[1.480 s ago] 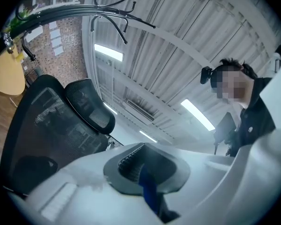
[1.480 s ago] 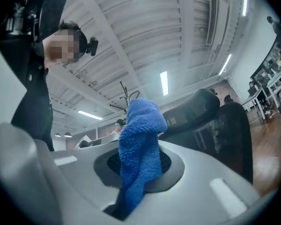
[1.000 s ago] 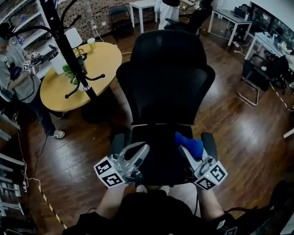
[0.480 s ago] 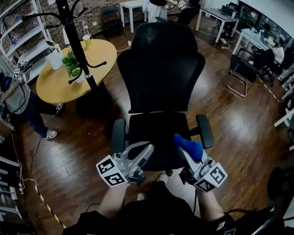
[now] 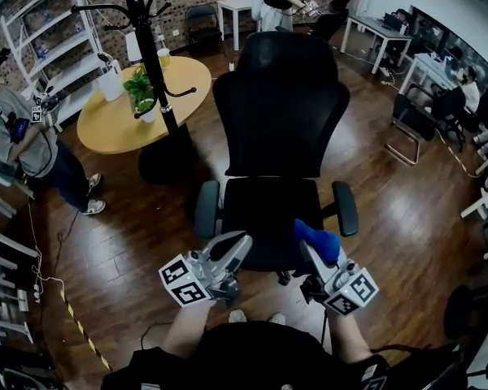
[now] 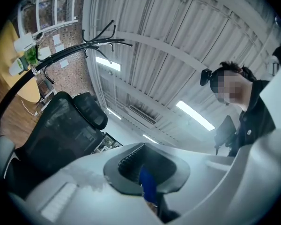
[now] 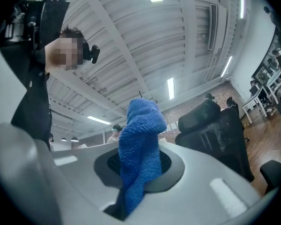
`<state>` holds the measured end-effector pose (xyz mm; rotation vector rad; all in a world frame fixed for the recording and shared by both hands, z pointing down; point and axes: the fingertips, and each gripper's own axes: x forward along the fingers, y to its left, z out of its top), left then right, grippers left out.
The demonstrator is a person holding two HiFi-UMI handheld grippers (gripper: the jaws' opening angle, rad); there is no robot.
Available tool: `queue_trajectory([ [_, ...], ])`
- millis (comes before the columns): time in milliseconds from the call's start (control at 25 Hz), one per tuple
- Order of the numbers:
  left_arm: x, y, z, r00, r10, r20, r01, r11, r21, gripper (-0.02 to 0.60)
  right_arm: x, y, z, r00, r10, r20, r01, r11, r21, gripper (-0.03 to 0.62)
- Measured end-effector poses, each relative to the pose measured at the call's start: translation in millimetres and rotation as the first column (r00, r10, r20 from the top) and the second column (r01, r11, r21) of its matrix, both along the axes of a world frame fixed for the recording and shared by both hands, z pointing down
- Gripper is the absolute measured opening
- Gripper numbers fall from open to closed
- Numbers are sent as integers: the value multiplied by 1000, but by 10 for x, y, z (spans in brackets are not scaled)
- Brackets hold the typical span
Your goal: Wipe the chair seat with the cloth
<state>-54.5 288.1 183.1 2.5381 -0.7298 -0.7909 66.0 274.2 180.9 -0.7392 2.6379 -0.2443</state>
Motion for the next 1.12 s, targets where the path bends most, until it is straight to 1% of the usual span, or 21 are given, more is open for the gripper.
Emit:
queue_trajectory([
  [240, 286, -31, -146, 1000, 19, 17, -20, 999, 36, -8, 209, -11, -101, 1000, 4, 8, -4, 1000, 17, 37],
  [400, 396, -9, -179, 999, 43, 30, -44, 998, 44, -8, 231, 7, -138, 1000, 3, 4, -3, 1000, 29, 37],
  [1120, 382, -9, -180, 999, 40, 21, -41, 999, 35, -8, 173, 135, -110, 1000, -11, 21, 10, 999, 31, 37],
])
